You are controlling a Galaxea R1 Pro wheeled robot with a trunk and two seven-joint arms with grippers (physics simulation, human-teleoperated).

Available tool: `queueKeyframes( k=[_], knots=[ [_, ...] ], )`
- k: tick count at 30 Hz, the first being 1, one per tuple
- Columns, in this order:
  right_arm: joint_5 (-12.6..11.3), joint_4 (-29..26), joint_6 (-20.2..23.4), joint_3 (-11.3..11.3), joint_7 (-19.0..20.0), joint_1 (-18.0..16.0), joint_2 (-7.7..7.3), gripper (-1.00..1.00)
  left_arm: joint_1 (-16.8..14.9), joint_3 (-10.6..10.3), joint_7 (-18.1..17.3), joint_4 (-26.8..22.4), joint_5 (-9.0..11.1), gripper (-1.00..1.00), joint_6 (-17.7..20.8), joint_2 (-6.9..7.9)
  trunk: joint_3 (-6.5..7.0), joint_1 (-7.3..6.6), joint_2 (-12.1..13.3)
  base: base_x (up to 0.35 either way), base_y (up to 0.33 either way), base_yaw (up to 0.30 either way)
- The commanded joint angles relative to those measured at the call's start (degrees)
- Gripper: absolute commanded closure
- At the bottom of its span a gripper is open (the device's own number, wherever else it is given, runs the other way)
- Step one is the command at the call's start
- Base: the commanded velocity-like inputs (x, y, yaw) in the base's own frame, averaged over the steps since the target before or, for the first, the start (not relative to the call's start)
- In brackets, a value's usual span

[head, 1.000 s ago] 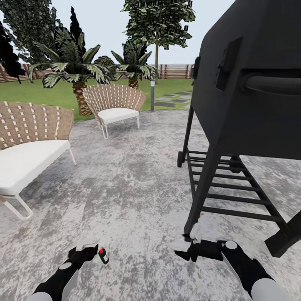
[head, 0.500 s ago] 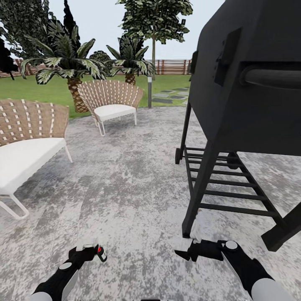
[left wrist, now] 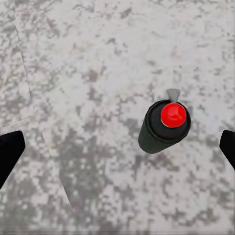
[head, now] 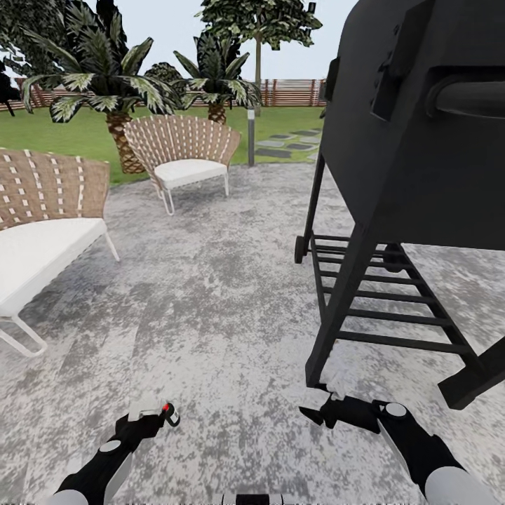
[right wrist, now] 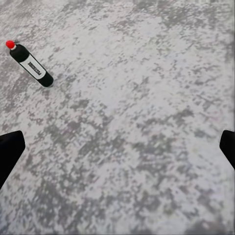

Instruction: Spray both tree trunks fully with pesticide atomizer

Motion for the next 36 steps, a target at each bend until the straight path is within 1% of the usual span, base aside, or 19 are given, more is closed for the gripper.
queueKeyframes(
  k=[1,8,15,30,33,36],
  knots=[
    [0.5,0.0,-0.5,0.0,-0.1,0.0,-0.03,-1.00,0.0,0.1,-0.1,0.0,0.2,-1.00,-0.2,-0.01,-0.27,0.01,0.0,0.000,0.000,0.000],
    [0.5,0.0,-0.5,-0.2,-0.1,0.0,-0.03,-1.00,0.0,0.1,-0.1,0.0,0.2,-1.00,-0.2,-0.01,-1.99,0.19,-0.1,0.000,0.000,0.000],
    [0.5,0.0,-0.5,-0.2,-0.1,0.0,0.06,-1.00,0.0,0.1,-0.1,0.0,0.2,-1.00,-0.2,-0.04,-2.36,0.19,-0.1,0.000,0.000,-0.020],
    [0.5,-0.1,-0.5,-0.2,-0.1,0.0,0.06,-1.00,0.0,0.1,-0.1,0.0,0.2,-1.00,-0.2,-0.02,-2.38,0.19,-0.1,0.000,0.000,-0.270],
    [0.5,-0.1,-0.5,-0.1,-0.1,0.0,0.06,-1.00,-0.1,0.1,-0.1,0.0,0.1,-1.00,-0.2,0.10,-2.38,0.19,-0.1,0.000,0.000,-0.107],
    [0.5,-0.1,-0.5,-0.1,-0.1,0.0,0.06,-1.00,-0.1,0.1,-0.1,0.0,0.1,-1.00,-0.2,0.14,-3.04,0.27,-0.2,0.000,0.000,-0.025]
  ],
)
